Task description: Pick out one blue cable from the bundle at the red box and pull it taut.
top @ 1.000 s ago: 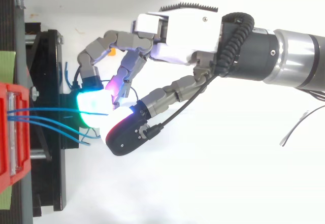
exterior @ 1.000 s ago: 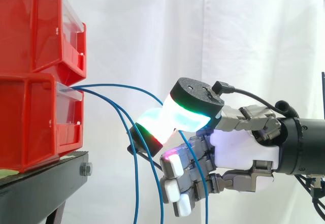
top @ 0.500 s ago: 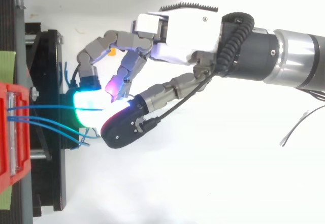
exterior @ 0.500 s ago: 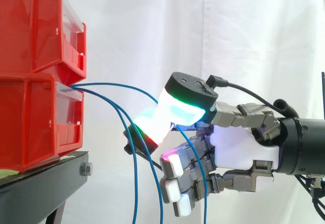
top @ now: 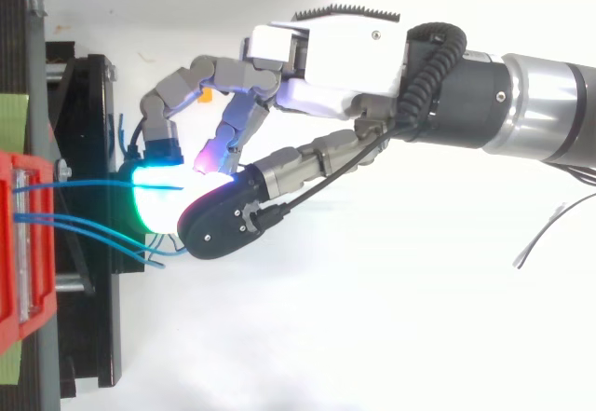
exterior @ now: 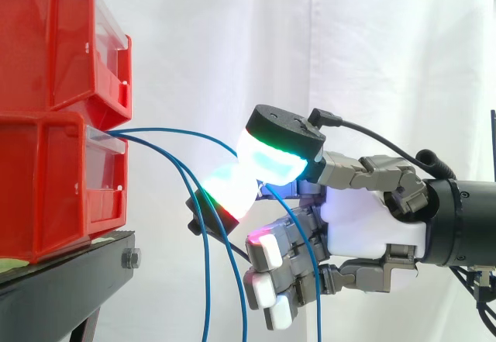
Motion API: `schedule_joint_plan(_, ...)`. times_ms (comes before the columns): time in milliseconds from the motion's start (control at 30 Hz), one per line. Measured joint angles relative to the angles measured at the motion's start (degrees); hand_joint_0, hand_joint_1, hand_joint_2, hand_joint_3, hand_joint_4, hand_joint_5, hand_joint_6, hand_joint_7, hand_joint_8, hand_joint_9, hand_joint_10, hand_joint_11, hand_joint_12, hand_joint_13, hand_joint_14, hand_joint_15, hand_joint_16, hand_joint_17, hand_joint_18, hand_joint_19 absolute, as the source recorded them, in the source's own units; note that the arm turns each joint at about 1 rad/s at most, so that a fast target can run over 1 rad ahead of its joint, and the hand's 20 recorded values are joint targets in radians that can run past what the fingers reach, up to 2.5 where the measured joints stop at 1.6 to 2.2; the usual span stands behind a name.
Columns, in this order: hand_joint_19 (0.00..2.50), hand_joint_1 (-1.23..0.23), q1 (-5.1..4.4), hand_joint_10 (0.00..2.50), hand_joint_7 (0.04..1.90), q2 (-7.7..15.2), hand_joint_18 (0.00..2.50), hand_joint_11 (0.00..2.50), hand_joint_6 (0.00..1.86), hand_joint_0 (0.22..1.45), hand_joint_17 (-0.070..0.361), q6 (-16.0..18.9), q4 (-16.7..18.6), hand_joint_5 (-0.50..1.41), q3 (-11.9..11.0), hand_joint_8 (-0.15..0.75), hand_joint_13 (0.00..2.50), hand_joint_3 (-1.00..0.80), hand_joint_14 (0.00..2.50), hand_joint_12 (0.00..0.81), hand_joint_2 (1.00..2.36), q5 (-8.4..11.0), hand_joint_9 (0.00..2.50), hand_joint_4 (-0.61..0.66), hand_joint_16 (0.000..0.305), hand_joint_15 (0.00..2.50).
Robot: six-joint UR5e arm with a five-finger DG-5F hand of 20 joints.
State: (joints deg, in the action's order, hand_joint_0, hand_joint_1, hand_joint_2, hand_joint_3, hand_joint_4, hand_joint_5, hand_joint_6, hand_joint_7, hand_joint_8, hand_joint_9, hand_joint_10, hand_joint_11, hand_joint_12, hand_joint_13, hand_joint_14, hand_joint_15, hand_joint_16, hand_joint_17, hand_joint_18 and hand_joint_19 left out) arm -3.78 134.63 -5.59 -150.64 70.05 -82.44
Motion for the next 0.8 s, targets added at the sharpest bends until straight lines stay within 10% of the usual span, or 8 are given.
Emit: schedule_joint_plan(800, 0.59, -0.44, 0.09, 0.02, 1.05, 0.0, 0.90, 0.71, 0.80, 0.51, 0.120, 0.1, -0.2, -0.15, 0.0, 0.312, 1.02, -0.44, 0.02, 0.384, 1.01, 0.00, 1.12, 0.03, 0.053, 0.59)
